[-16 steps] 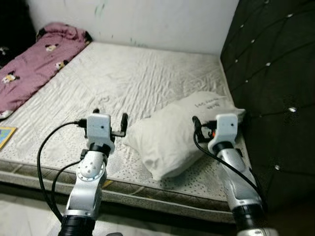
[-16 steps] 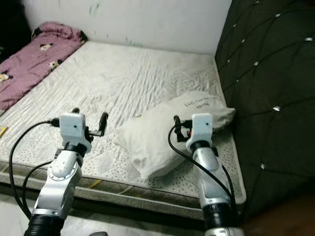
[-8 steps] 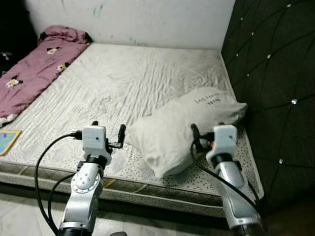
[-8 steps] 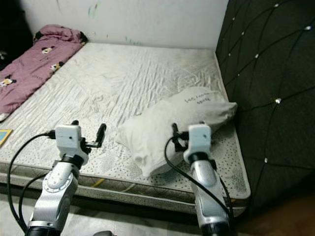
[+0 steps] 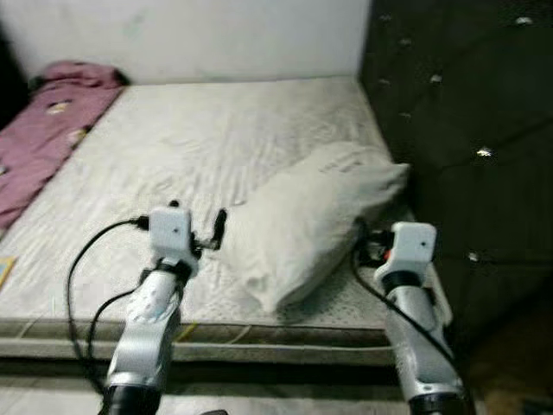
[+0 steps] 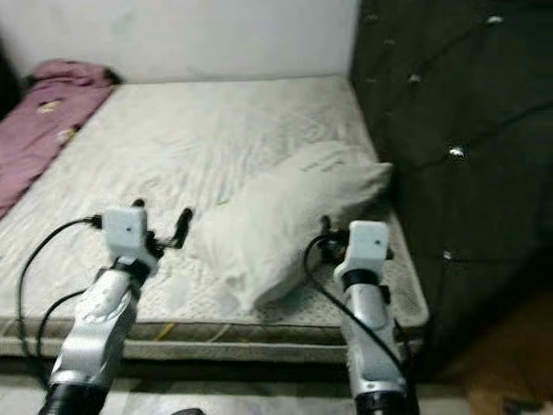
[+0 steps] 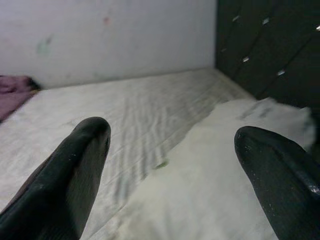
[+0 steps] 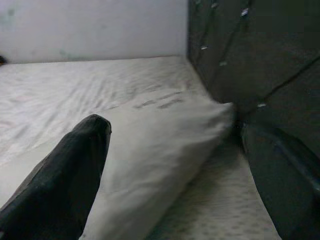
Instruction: Clean up the room
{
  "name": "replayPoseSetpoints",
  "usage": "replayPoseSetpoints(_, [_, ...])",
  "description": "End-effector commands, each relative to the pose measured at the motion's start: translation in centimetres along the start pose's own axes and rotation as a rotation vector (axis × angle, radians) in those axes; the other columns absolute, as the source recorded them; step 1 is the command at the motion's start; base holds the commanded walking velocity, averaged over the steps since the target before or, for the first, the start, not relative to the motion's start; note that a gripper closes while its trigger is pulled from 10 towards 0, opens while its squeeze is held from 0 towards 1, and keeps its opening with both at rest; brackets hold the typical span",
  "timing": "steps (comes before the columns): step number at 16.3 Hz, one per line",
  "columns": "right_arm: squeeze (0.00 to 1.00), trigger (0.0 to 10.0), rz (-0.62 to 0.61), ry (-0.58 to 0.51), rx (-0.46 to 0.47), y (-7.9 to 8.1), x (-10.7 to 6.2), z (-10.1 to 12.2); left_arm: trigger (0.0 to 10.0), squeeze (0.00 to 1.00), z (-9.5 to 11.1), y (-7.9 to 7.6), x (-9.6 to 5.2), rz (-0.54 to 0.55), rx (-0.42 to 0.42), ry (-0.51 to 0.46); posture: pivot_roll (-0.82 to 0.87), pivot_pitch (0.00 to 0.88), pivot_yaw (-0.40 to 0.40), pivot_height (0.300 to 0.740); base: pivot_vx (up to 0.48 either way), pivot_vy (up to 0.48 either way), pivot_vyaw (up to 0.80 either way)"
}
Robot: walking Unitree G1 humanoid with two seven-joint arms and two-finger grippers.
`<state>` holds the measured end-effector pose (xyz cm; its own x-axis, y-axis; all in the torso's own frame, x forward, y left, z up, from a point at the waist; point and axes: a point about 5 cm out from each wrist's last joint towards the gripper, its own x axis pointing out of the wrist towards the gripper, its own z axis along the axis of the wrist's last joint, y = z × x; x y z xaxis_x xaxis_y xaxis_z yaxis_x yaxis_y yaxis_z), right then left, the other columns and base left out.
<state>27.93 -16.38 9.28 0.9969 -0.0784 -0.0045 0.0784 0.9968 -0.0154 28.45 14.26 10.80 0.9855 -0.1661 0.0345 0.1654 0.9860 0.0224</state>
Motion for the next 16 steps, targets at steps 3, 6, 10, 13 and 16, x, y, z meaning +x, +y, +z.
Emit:
replayPoseSetpoints(3, [0.00, 10.0, 0.058, -0.025, -0.018, 0.6, 0.5, 0.8, 10.0, 0.00, -0.2, 1.1, 0.0, 0.063, -0.026, 0.001, -0.02, 0.000, 0.053, 0.740, 0.000, 0.000, 0.00])
replayPoseSetpoints(6, [0.00, 10.0, 0.077, -0.020, 0.041, 1.8, 1.2, 1.0, 10.0, 0.00, -0.2, 1.7, -0.6, 0.087, -0.020, -0.007, 0.02, 0.000, 0.042, 0.740, 0.000, 0.000, 0.00])
replayPoseSetpoints(10, [0.00, 10.0, 0.129, 0.012, 0.076, 3.1, 0.2, 0.3, 10.0, 0.00, -0.6, 2.2, -1.6, 0.106, 0.010, 0.023, 0.05, 0.000, 0.021, 0.740, 0.000, 0.000, 0.00])
replayPoseSetpoints(13, [0.00, 10.0, 0.169, 0.017, 0.073, 3.6, 0.3, 0.2, 10.0, 0.00, -0.8, 2.7, -2.2, 0.137, 0.000, 0.038, 0.05, 0.027, 0.007, 0.740, 0.000, 0.000, 0.00])
replayPoseSetpoints(16, [0.00, 10.0, 0.178, 0.016, 0.071, 3.5, 0.3, 0.3, 10.0, 0.00, -0.7, 2.3, -1.9, 0.117, -0.004, 0.040, 0.04, 0.028, 0.007, 0.740, 0.000, 0.000, 0.00])
